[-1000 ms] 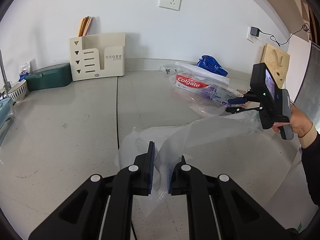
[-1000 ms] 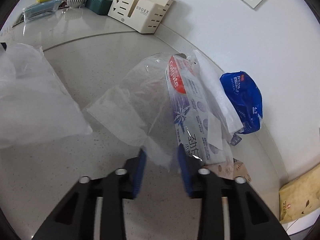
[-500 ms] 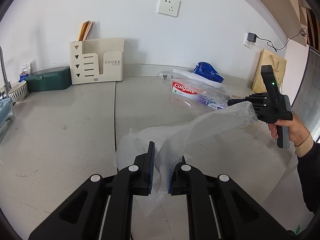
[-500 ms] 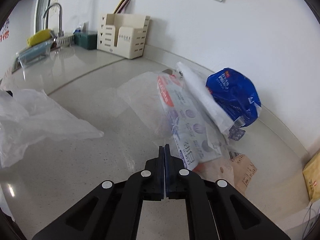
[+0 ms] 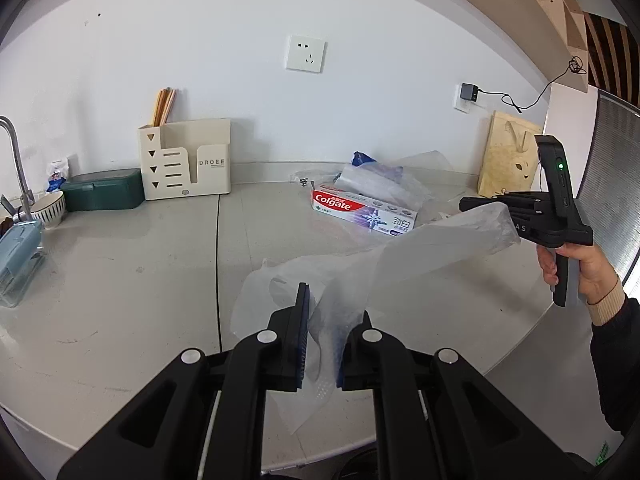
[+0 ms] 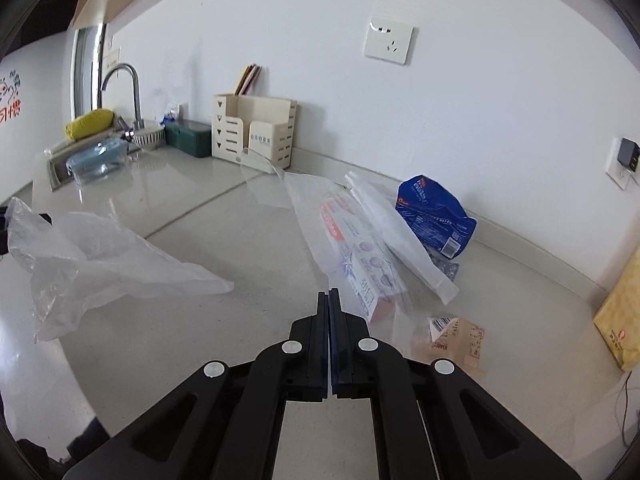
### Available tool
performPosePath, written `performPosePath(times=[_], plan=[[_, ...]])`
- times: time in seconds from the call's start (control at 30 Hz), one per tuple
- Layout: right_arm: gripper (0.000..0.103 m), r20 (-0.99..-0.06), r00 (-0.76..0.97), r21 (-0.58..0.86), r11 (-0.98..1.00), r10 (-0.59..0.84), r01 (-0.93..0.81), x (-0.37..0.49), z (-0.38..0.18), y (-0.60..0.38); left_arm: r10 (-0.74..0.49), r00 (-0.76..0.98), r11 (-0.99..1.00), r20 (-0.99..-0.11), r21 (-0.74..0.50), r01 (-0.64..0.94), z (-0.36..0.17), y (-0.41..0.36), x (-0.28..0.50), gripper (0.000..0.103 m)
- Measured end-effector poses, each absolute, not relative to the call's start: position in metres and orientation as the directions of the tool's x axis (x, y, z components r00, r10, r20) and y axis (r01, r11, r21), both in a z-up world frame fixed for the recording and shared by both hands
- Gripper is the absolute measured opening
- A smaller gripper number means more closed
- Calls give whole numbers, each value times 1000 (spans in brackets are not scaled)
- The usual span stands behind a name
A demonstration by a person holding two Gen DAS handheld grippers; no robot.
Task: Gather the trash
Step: 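Carry the plastic sheet down toward the wastebasket with both tools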
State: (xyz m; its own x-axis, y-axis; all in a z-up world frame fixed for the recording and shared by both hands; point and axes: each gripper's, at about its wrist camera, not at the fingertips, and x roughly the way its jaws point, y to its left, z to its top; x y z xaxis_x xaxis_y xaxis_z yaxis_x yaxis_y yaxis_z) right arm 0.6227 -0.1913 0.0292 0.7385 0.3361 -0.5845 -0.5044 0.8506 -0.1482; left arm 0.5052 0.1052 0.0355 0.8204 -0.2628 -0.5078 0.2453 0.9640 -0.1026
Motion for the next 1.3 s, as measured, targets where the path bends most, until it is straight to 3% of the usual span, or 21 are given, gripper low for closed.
performPosePath(times=[0.5, 1.3], plan=[[5, -508, 773, -110, 861, 380, -496, 503, 54, -226, -274, 819, 960, -505, -84, 269, 43, 76, 421, 11], [5, -491, 687, 7, 791, 536, -612, 281, 40, -285, -251, 738, 968, -626, -149, 202, -32, 6, 281, 11]])
